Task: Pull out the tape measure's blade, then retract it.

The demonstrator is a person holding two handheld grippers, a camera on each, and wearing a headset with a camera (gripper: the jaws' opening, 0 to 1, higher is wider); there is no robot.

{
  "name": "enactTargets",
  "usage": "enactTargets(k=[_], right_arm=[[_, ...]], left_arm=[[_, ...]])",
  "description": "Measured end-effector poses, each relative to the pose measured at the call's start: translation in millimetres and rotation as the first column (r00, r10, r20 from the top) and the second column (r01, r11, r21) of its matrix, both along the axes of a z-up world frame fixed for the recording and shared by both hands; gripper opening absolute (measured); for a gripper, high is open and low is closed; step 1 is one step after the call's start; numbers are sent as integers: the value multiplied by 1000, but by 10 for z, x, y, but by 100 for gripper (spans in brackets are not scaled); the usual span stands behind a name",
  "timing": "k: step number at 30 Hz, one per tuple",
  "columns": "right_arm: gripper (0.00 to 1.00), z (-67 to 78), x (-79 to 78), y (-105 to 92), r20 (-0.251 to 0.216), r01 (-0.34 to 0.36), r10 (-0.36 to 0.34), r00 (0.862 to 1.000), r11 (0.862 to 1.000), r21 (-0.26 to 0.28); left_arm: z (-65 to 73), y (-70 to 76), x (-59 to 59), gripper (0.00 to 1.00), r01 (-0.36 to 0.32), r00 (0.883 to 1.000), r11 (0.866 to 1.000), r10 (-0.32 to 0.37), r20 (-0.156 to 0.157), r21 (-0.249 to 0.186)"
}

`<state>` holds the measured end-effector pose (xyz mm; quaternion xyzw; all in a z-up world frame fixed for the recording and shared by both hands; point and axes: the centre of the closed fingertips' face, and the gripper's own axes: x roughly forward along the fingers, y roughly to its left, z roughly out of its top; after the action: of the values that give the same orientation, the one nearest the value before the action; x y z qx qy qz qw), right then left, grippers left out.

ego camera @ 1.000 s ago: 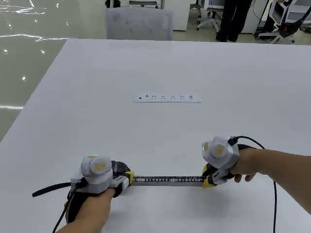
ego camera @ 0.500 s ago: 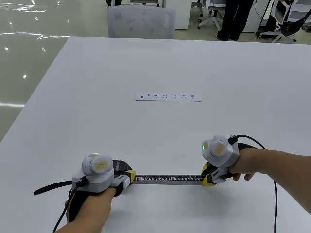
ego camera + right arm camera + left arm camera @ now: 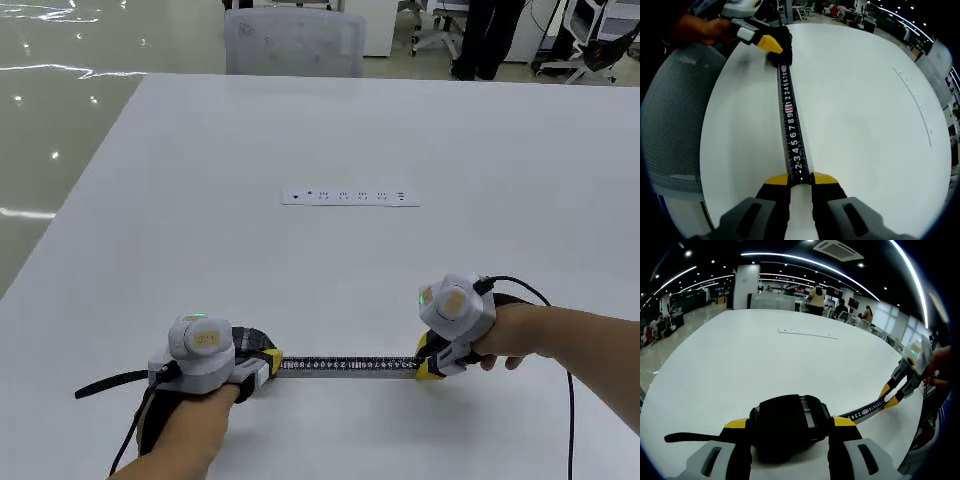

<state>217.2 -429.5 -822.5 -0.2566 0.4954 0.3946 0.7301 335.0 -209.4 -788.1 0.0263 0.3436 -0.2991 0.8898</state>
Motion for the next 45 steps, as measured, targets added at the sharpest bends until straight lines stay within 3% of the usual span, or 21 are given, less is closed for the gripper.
enactTargets(k=[45], right_arm=[[14,-3,102,227,19,3,-3,1000,1000,22]], left_arm=[[3,4,-13,58,12,1000,1000,-12,-14,0]])
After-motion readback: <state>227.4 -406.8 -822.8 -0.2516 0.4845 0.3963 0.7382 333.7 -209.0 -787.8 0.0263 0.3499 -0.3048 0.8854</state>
